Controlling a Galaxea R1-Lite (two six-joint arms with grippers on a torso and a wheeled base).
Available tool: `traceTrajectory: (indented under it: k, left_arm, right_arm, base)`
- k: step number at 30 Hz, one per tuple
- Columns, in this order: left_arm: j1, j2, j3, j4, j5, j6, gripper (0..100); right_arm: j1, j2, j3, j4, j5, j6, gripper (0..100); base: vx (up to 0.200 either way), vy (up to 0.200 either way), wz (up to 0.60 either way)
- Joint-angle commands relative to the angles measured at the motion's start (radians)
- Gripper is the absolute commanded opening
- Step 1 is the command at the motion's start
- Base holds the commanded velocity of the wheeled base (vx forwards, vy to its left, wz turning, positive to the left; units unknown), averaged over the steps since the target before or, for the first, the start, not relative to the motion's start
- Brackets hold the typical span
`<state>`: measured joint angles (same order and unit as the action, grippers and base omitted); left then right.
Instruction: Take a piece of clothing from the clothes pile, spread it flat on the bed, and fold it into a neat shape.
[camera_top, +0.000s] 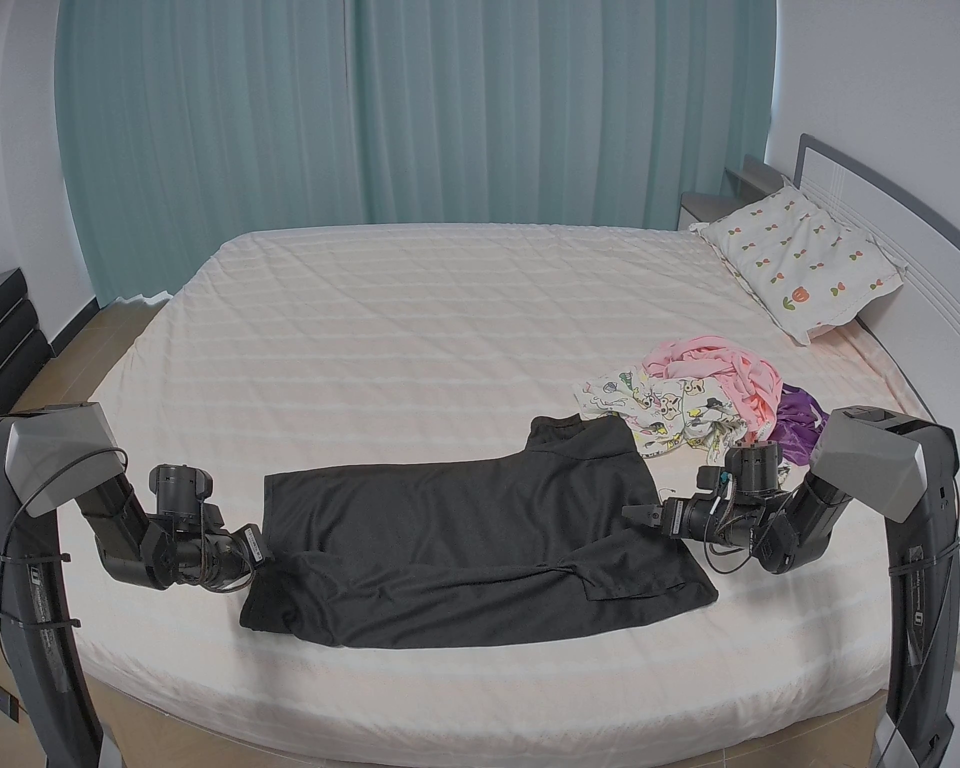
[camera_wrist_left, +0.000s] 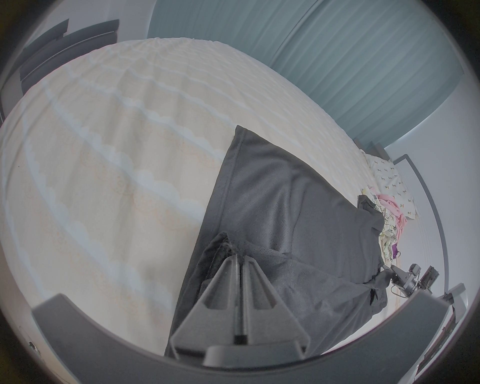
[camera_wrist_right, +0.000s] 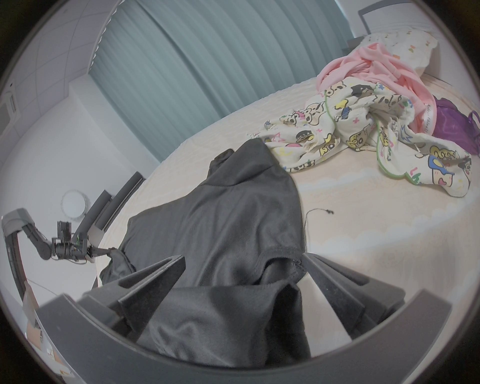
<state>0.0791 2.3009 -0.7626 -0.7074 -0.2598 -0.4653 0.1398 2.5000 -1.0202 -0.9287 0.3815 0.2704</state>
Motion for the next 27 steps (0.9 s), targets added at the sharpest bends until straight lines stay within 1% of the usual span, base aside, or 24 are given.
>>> traceTrajectory:
  k: [1,2,11,14,21,23,26,27]
  left_arm:
    - [0.001,-0.021,0.017,0.000,0.004,-0.003,0]
    - [0.001,-0.023,0.017,0.000,0.007,-0.003,0]
    - [0.004,-0.026,0.017,0.000,0.040,-0.004,0]
    - [0.005,-0.026,0.017,0.000,0.068,-0.006,0]
    - [0.017,-0.026,0.020,0.000,0.076,-0.007,0]
    - [0.024,-0.026,0.022,0.000,0.079,-0.007,0]
    - [0.033,-0.029,0.022,0.000,0.079,-0.007,0]
    - [0.033,-0.029,0.022,0.000,0.079,-0.007,0]
  right_arm:
    - [0.001,0.002,0.014,-0.005,0.007,-0.014,100]
    - [0.003,-0.001,0.014,-0.005,0.007,-0.014,0]
    - [-0.008,-0.015,0.022,-0.012,0.005,-0.030,0]
    - [-0.017,-0.023,0.017,-0.013,0.007,-0.020,0]
    - [-0.028,-0.020,-0.001,-0.051,-0.003,0.000,0]
    - [-0.029,-0.016,-0.017,-0.051,-0.009,0.004,0]
    - [-0.029,-0.010,-0.058,-0.050,-0.041,0.039,0]
    - [-0.029,-0.010,-0.058,-0.050,-0.041,0.039,0]
  base:
    - [0.000,0.000,0.00]
    - [0.000,0.000,0.00]
    - [0.000,0.000,0.00]
    - [0.000,0.000,0.00]
    - [0.000,0.000,0.00]
    - [0.000,0.000,0.00]
    - [0.000,0.000,0.00]
    - [0.000,0.000,0.00]
